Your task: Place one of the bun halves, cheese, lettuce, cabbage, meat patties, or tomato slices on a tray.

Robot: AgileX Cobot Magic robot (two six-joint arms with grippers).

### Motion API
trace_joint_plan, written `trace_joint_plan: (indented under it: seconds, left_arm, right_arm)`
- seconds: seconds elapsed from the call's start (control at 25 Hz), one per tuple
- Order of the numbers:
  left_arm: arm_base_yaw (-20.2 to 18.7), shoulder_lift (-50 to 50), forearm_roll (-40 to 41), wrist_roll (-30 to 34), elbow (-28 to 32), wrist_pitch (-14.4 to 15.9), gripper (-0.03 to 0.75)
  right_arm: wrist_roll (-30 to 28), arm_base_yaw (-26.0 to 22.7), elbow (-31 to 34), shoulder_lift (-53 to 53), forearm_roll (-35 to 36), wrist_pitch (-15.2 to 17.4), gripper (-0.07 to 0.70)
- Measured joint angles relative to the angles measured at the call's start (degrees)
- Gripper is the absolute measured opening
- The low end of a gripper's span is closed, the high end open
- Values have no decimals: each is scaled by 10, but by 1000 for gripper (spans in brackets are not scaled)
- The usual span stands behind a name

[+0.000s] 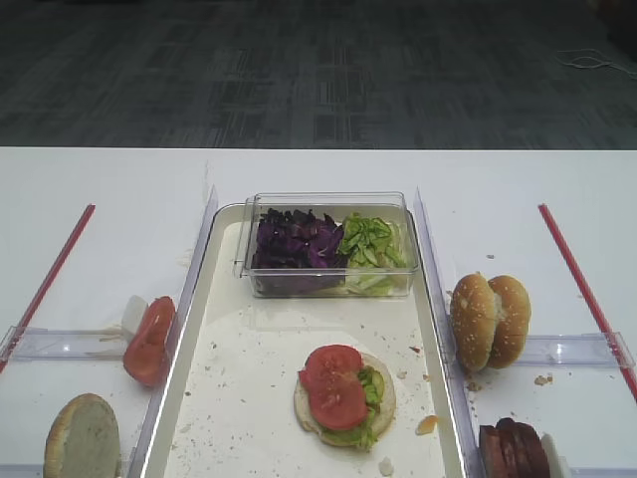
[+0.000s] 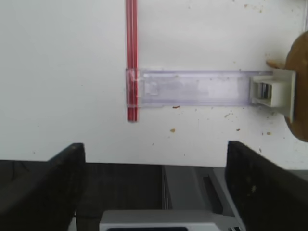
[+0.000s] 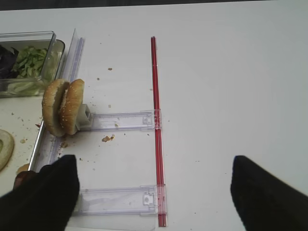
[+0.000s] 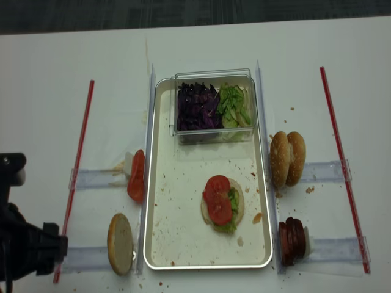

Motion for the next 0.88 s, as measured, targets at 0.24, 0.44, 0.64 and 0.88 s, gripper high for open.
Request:
trace_joint_plan:
  seconds: [0.24, 0.44, 0.64, 0.88]
  left_arm:
    - [0, -105, 9, 0, 28, 20, 578]
    - [0, -185, 9, 0, 30, 24, 559]
    - [0, -269, 9, 0, 31, 30, 547]
    - [0, -380, 9, 0, 31, 33, 546]
  right_arm:
    - [0, 0, 0, 0, 0, 0, 663]
    - [0, 0, 0, 0, 0, 0, 663]
    - [0, 0, 0, 0, 0, 0, 663]
    - [0, 0, 0, 0, 0, 0, 663]
